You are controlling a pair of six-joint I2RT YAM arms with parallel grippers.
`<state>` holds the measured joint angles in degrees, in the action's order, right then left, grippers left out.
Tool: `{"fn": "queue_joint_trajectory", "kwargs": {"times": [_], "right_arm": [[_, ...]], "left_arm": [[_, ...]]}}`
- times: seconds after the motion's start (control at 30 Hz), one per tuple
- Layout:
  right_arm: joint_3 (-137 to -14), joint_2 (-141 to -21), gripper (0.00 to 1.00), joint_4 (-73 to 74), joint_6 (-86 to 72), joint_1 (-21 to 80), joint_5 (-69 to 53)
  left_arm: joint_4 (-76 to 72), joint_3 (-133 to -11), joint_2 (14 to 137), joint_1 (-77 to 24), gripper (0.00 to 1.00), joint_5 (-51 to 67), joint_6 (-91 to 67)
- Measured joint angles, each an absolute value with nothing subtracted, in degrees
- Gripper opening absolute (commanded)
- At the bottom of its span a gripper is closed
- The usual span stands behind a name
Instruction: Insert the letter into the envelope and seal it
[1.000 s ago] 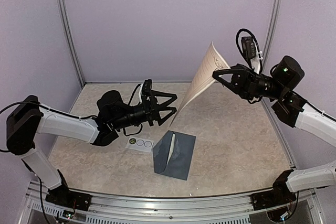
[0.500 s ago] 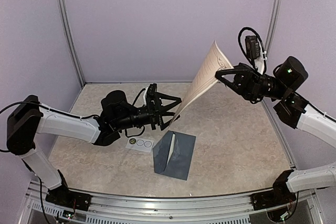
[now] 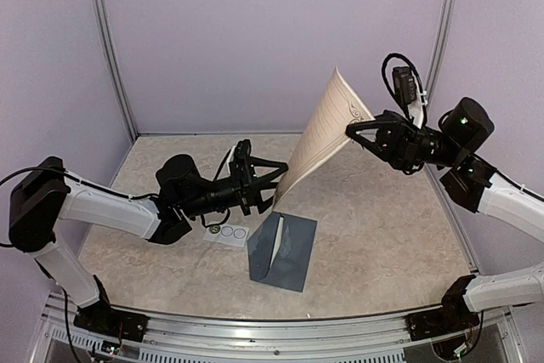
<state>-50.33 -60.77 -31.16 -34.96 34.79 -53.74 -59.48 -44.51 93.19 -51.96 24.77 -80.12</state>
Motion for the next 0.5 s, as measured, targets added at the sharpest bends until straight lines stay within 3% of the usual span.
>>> {"fn": "queue_joint_trajectory", "kwargs": {"times": [0.5], "right_arm": [[-46.63,-55.42,0.0,-25.8,-33.34,34.89,-47.51]], "left_arm": [[-63.35,-39.03,89.34,-50.22,0.12,20.69,-81.52]]}}
